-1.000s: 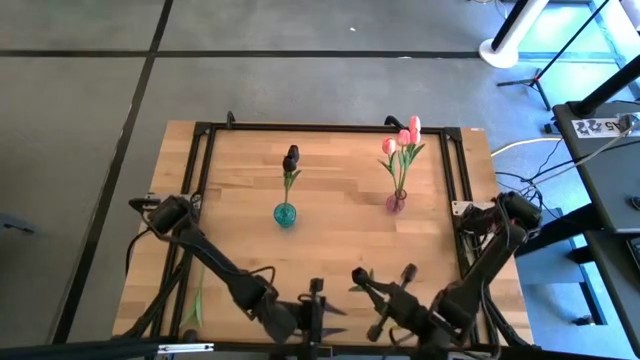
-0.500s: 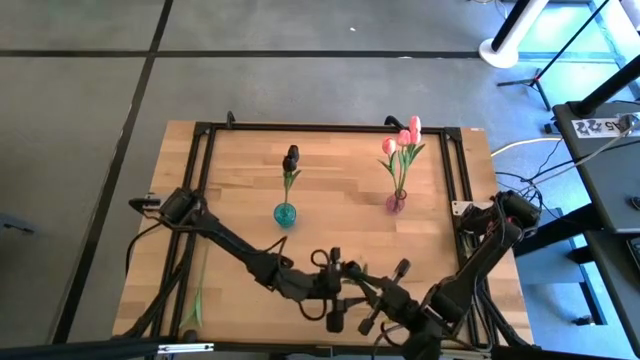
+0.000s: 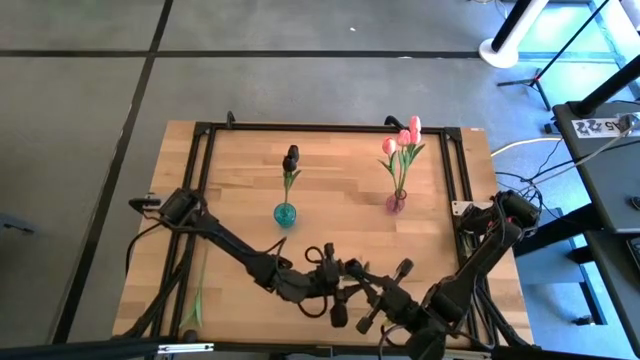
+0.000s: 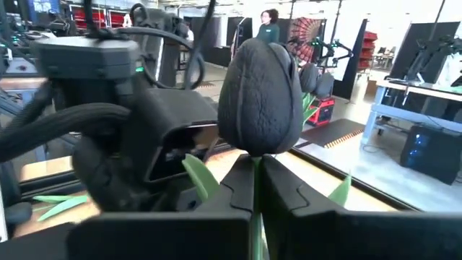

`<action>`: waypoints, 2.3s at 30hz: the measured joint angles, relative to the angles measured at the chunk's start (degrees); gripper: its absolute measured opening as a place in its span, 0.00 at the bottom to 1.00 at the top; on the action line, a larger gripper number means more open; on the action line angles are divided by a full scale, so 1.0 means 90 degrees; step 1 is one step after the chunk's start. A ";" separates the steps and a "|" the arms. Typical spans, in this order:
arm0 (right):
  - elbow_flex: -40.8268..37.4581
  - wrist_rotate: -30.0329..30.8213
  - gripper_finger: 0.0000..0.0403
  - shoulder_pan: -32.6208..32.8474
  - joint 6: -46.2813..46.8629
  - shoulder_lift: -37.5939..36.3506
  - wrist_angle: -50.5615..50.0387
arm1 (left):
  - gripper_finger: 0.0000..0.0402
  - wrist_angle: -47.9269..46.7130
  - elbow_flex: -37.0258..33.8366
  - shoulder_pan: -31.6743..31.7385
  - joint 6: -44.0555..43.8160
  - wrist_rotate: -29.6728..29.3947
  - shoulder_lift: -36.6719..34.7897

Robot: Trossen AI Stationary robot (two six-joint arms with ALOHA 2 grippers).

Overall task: Sort flowers into vase by color
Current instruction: Put the black tulip into the blue vase

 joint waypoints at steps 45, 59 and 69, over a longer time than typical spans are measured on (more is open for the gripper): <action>0.0464 0.0149 0.51 0.1036 -0.0854 -0.0044 0.0049 | 0.03 -0.5629 -0.2790 0.0383 -0.0167 -0.2072 -0.6481; 0.0461 0.0108 0.51 0.1045 -0.0810 -0.0044 0.0037 | 0.03 -0.6033 -0.2793 0.0420 -0.0752 -0.1619 -0.6462; 0.0459 0.0061 0.51 0.1045 -0.0810 -0.0041 0.0023 | 0.03 -0.6308 -0.2798 0.0514 -0.0982 -0.1413 -0.6304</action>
